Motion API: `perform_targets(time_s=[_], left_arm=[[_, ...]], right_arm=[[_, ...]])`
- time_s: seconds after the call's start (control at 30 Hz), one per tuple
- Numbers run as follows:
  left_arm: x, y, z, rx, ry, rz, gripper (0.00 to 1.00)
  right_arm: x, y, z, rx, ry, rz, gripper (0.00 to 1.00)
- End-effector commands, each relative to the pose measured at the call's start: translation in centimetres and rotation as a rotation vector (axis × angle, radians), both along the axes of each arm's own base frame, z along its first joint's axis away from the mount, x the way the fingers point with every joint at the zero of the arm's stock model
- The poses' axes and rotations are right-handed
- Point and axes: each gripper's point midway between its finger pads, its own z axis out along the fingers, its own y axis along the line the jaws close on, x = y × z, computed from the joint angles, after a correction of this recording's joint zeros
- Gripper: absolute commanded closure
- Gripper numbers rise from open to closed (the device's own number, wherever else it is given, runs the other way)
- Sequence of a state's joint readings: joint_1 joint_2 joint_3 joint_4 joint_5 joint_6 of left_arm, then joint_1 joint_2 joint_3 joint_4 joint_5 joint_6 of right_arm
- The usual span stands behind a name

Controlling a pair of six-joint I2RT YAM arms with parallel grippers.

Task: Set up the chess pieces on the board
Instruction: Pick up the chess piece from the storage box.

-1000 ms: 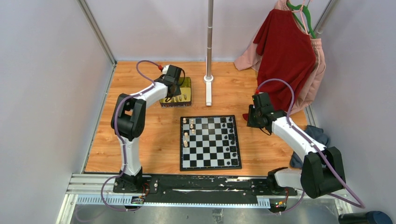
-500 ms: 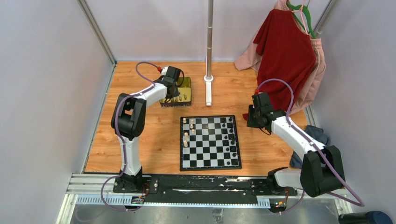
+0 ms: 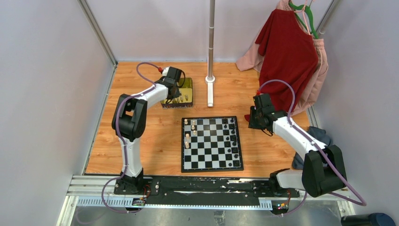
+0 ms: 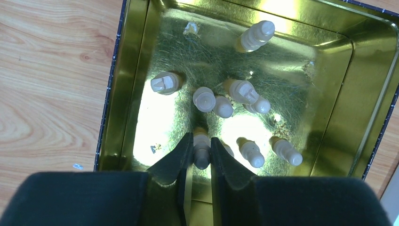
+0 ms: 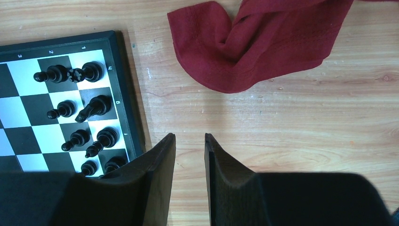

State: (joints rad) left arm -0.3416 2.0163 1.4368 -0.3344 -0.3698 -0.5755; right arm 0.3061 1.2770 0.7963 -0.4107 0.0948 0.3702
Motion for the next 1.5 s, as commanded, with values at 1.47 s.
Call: perform_targets(time_s=[1.47], left_arm=[[-0.9,2.3,5.5,0.034,-0.105,0.020,1.00]], right_arm=[[1.0,0.0,1.3,-0.005,-0.032,-0.002,0.67]])
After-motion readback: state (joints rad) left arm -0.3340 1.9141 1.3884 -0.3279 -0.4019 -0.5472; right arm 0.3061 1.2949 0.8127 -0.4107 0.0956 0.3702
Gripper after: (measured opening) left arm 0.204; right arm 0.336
